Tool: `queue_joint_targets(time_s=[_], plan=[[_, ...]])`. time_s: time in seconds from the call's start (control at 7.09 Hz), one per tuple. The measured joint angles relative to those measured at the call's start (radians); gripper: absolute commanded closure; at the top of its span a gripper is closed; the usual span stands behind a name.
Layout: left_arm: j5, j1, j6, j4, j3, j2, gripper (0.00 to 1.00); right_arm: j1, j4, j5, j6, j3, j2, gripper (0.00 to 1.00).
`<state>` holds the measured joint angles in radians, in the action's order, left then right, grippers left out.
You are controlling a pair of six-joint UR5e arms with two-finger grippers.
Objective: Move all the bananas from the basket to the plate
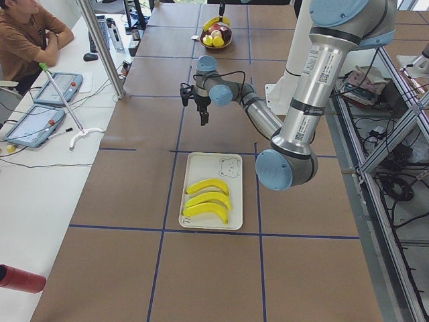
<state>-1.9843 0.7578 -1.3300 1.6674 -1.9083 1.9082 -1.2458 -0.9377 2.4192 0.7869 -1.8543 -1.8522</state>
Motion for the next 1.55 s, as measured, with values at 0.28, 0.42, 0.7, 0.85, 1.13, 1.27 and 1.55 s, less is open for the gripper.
queue_joint_targets(time_s=[0.28,0.42,0.7,0.85,1.13,1.27,1.55], plan=[[-0.003,0.000,0.000,0.001,-0.004,0.000,0.00,-0.037,0.000,0.000,0.005,-0.046,0.023,0.99],[-0.006,0.000,-0.001,0.003,-0.008,0.008,0.00,-0.029,0.000,-0.007,0.010,-0.061,0.071,0.99],[-0.006,-0.005,-0.024,0.018,-0.010,0.046,0.00,0.071,-0.003,-0.049,0.043,-0.067,0.202,0.99],[-0.006,-0.010,-0.054,0.061,-0.008,0.063,0.00,0.148,-0.004,-0.100,0.098,-0.068,0.266,0.99],[-0.005,-0.016,-0.203,0.261,0.011,0.075,0.00,0.330,-0.030,-0.286,0.206,-0.079,0.373,0.99],[-0.005,-0.016,-0.308,0.383,0.031,0.079,0.01,0.407,-0.128,-0.374,0.225,-0.110,0.437,0.98],[-0.002,-0.039,-0.470,0.548,0.074,0.111,0.01,0.565,-0.508,-0.552,0.256,-0.192,0.671,0.98]])
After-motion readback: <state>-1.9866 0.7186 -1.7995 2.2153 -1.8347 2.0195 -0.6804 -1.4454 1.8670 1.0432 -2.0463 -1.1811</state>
